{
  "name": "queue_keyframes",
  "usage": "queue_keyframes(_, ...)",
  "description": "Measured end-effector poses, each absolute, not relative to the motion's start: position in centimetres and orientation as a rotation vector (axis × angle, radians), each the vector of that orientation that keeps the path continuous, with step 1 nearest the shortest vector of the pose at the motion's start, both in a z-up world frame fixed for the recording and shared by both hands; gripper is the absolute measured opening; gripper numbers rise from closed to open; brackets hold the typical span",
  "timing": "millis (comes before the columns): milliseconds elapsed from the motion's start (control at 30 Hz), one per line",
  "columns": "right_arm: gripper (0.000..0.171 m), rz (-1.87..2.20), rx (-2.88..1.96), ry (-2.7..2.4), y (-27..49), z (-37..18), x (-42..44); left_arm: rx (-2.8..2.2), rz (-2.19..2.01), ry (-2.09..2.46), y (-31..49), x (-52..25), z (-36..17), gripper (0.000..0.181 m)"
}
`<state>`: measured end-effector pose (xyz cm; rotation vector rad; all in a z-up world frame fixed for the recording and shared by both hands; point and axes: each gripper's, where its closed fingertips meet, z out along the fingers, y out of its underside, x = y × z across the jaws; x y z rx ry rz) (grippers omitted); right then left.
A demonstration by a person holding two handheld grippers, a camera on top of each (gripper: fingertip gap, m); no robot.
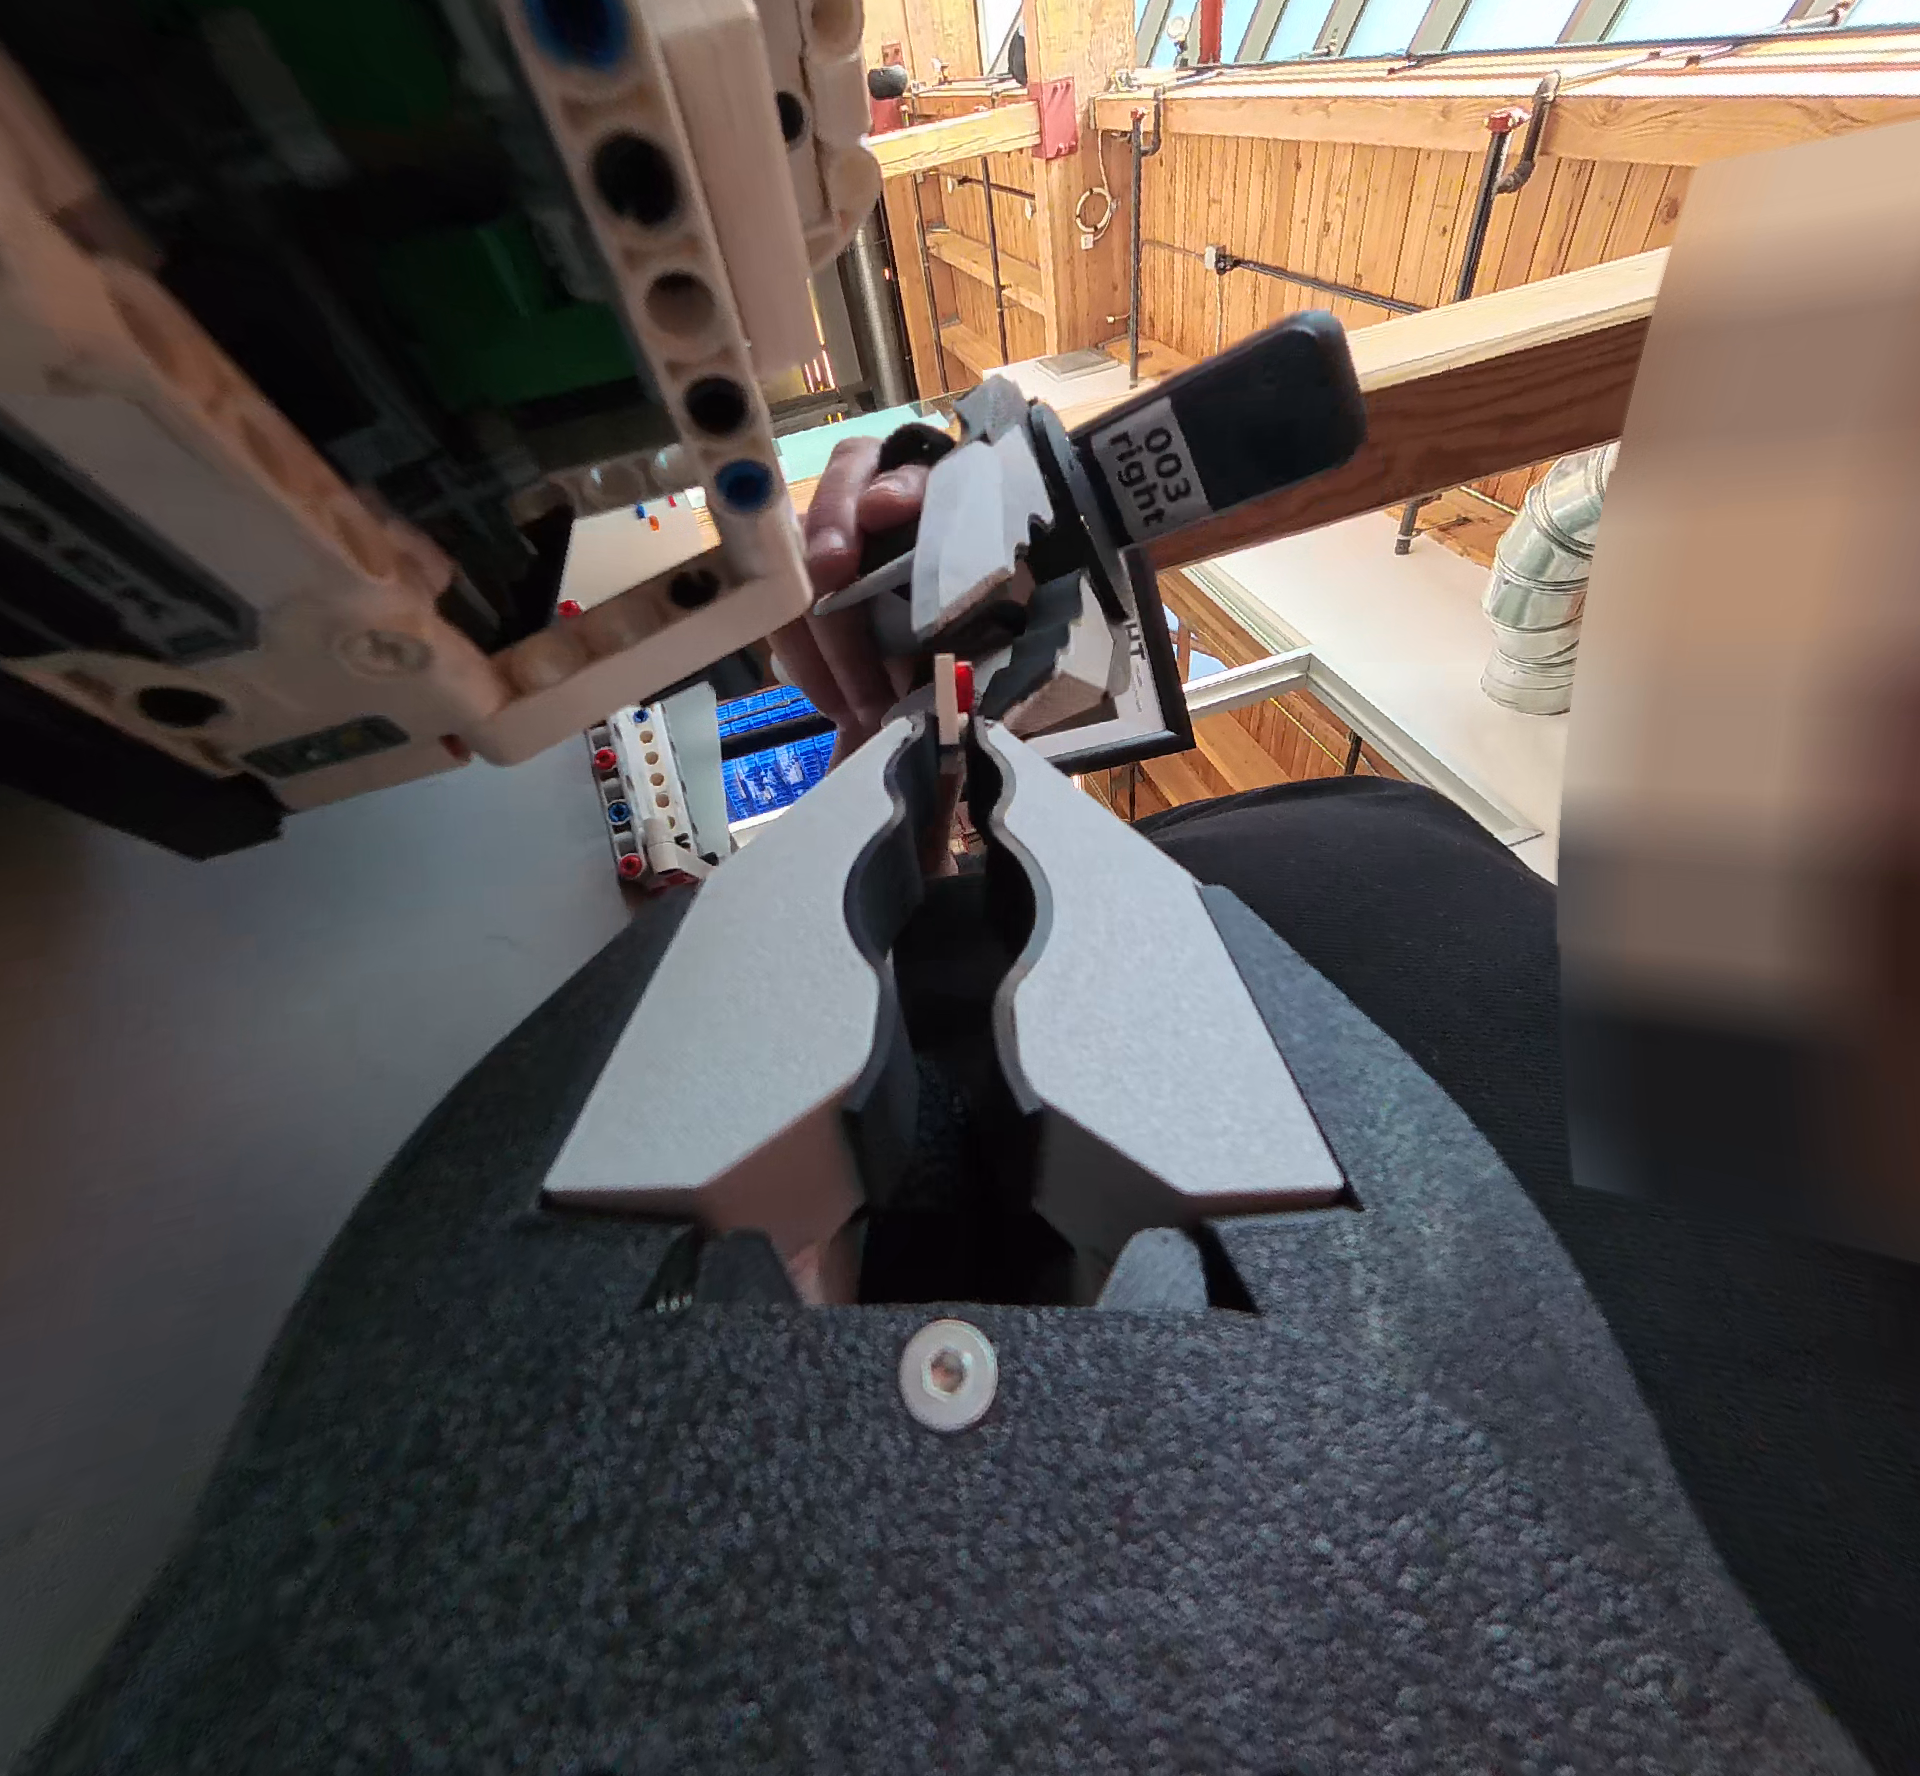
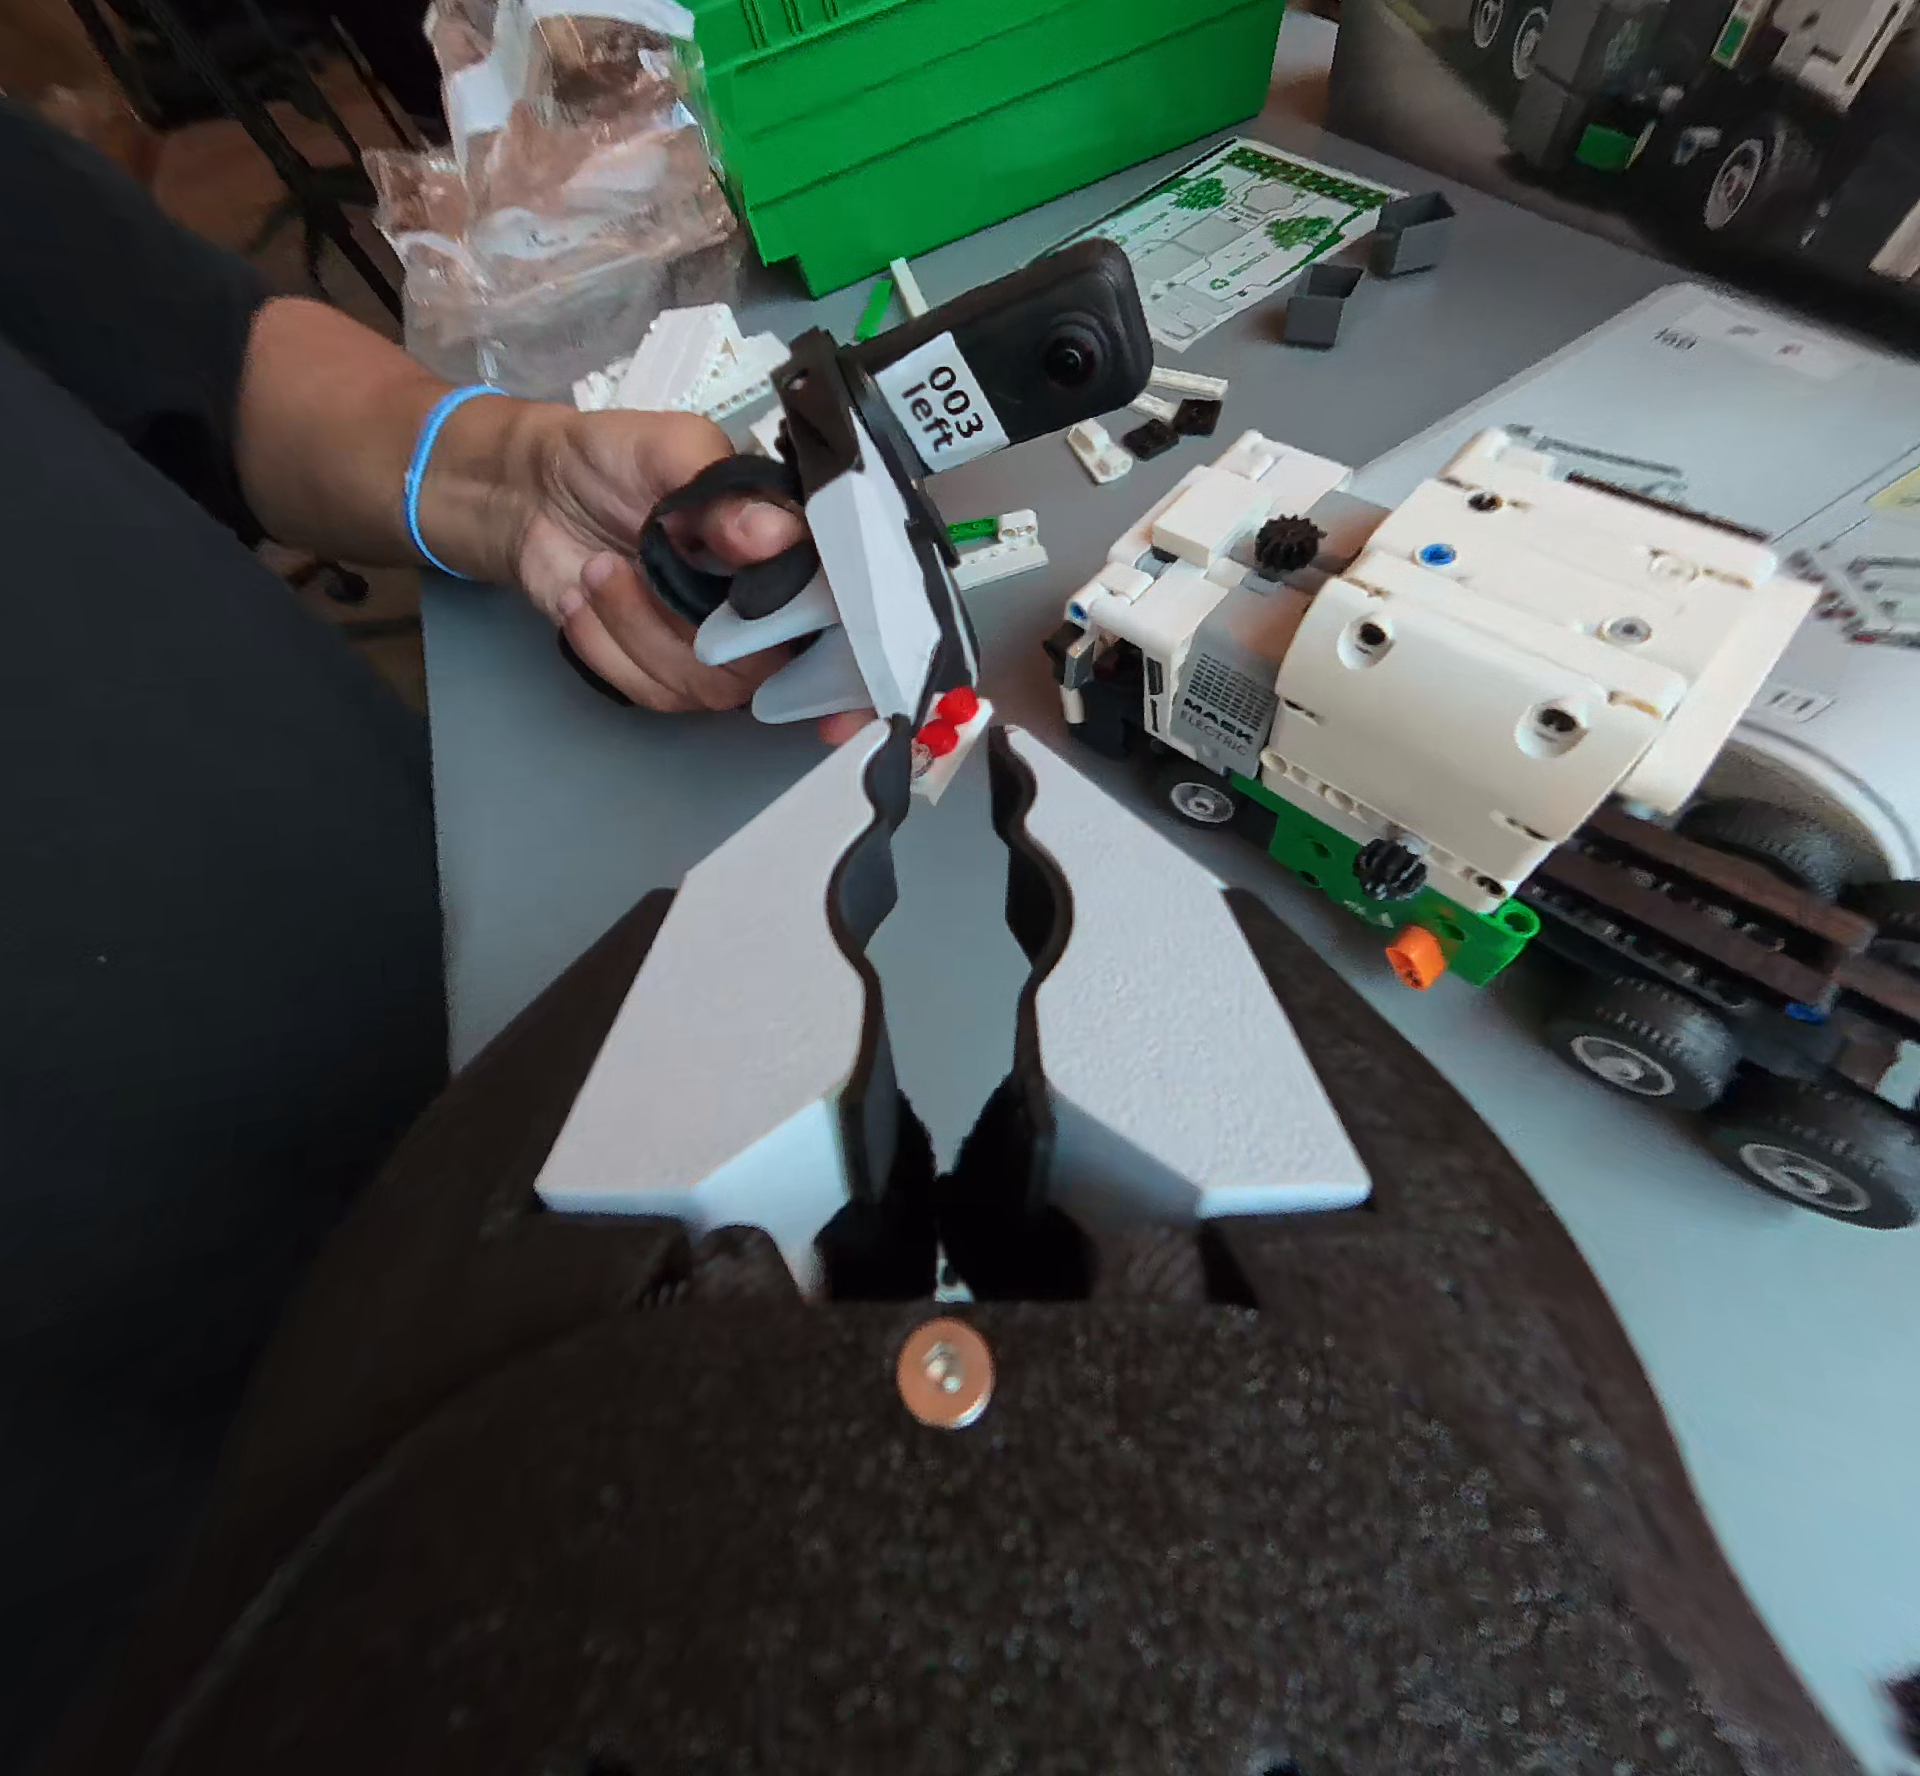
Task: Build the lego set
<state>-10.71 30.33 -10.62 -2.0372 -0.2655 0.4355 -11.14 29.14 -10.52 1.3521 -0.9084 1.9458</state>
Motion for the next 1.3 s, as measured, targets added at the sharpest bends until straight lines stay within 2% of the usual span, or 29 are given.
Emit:
queue_keyframes(33, 0.016, 0.497, -2.035, -0.219, 30.4, -10.8, -10.6, 1.357, 1.947, -0.907, 29.2, -11.1, -10.6, 0.002)
queue_keyframes(200, 0.016, 0.872, -1.965, 0.01, 30.3, -10.8, -10.6, 1.376, 1.99, -0.973, 29.2, -11.0, -10.4, 0.002)
queue_keyframes(467, 0.011, 1.115, -1.868, 0.126, 30.1, -10.5, -11.0, 1.389, 2.027, -1.031, 29.2, -11.0, -10.3, 0.003)
queue_keyframes(867, 0.007, 1.203, -1.794, 0.205, 30.1, -10.5, -10.8, 1.437, 2.071, -1.08, 29.3, -10.7, -10.4, 0.003)
queue_keyframes(1300, 0.008, 1.197, -1.662, 0.234, 30.6, -9.3, -10.7, 1.311, 2.063, -0.777, 29.8, -10.7, -9.2, 0.003)
